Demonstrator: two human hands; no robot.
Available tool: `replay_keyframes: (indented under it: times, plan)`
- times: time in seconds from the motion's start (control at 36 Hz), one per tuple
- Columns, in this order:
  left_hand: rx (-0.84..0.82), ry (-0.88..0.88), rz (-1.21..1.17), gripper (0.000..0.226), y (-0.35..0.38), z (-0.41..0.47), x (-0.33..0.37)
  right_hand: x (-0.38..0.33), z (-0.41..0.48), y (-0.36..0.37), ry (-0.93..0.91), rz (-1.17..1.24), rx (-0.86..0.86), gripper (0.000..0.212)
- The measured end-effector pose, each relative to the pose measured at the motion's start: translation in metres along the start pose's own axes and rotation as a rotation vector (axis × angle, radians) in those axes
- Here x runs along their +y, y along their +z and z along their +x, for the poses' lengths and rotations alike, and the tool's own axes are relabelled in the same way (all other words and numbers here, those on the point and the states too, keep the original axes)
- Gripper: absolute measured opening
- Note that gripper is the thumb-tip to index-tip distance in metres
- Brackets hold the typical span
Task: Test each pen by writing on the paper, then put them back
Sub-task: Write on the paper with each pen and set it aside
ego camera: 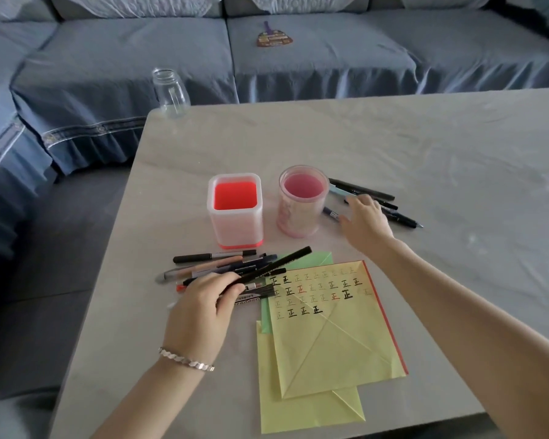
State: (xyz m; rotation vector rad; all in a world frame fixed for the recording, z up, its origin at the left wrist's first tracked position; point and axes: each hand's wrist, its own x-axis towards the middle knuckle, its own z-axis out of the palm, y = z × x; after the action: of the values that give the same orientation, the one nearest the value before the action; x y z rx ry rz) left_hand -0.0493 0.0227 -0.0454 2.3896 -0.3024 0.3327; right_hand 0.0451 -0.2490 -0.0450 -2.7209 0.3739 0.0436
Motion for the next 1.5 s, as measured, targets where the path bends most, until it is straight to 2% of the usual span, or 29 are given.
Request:
replay_keyframes:
  times: [0.08,0.19,0.28,0.39,0.5,0.56,0.64,0.72,0.78,0.86,0.92,1.06,1.17,1.28,1.39,1.44,1.5]
  plan:
    - [0.022,-0.010,0.031,0.041,0.000,-0.004,-0.006,0.002,0.005,0.013,0.058,-0.093,0.010,0.028]
    - [0.039,0.021,0.082,0.037,-0.001,0.001,-0.018,0.007,-0.003,0.020,0.062,-0.113,0.081,0.025]
    - [0.041,0.042,0.204,0.030,0.002,0.009,-0.028,0.015,-0.021,0.014,0.110,-0.012,0.120,0.024]
    - [0.081,0.025,0.329,0.009,0.009,0.015,-0.035,0.030,-0.061,-0.003,0.156,0.208,0.172,0.019]
    - [0.119,0.064,0.332,0.020,0.015,0.017,-0.028,0.036,-0.100,-0.017,0.098,0.368,0.233,0.014]
    - [0.090,0.124,0.254,0.031,0.017,0.017,-0.014,0.031,-0.117,-0.026,0.058,0.424,0.249,0.011]
    - [-0.021,0.228,0.054,0.047,0.020,0.016,0.014,0.017,-0.138,-0.042,0.001,0.573,0.200,0.014]
    - [-0.134,0.327,-0.013,0.051,0.024,0.012,0.038,0.000,-0.150,-0.054,-0.042,0.761,0.062,0.023]
    - [-0.146,0.361,-0.010,0.045,0.027,0.009,0.048,-0.011,-0.155,-0.057,-0.077,0.891,-0.034,0.022]
    - [-0.123,0.374,-0.039,0.029,0.029,0.004,0.056,-0.024,-0.159,-0.055,-0.099,1.138,-0.094,0.006]
    - [-0.136,0.392,-0.036,0.028,0.029,-0.001,0.057,-0.028,-0.160,-0.049,-0.077,1.249,-0.123,0.014]
    - [-0.352,0.394,-0.156,0.028,0.021,-0.013,0.059,-0.044,-0.162,-0.020,-0.092,1.084,-0.199,0.024]
    - [-0.388,0.365,-0.121,0.037,0.018,-0.016,0.054,-0.051,-0.162,-0.004,-0.028,1.062,-0.138,0.032]
    - [-0.427,0.360,-0.196,0.027,0.015,-0.019,0.049,-0.050,-0.161,0.004,-0.040,1.102,-0.186,0.035]
    - [-0.436,0.355,-0.145,0.024,0.016,-0.023,0.041,-0.044,-0.162,0.007,-0.120,1.088,-0.218,0.036]
    - [-0.446,0.328,-0.107,0.031,0.014,-0.023,0.043,-0.041,-0.162,0.007,-0.150,1.051,-0.222,0.035]
    - [-0.476,0.302,-0.015,0.050,0.015,-0.024,0.046,-0.038,-0.161,0.008,-0.140,1.044,-0.172,0.032]
